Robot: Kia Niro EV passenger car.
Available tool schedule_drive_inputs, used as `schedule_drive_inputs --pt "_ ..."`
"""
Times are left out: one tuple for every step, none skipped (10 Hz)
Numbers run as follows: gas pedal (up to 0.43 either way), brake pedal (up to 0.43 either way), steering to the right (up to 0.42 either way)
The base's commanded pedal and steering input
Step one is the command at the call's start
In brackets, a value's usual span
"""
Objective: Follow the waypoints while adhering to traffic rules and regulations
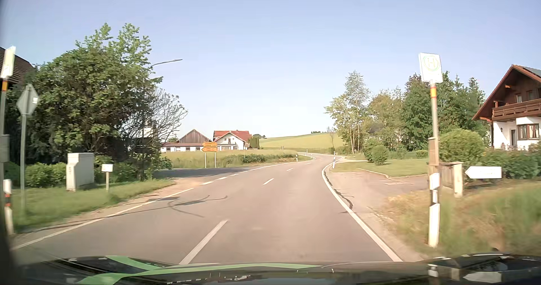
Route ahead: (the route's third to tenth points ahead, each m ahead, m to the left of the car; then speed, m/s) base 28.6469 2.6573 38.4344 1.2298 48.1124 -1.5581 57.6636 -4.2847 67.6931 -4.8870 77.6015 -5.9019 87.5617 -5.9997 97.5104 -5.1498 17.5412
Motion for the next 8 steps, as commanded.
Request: schedule_drive_inputs --pt "0.059 0.000 0.017" --pt "0.039 0.000 0.017" --pt "0.000 0.000 0.018" --pt "0.000 0.000 0.021" --pt "0.000 0.000 0.022" --pt "0.000 0.000 0.022" --pt "0.000 0.000 0.022" --pt "0.000 0.000 0.022"
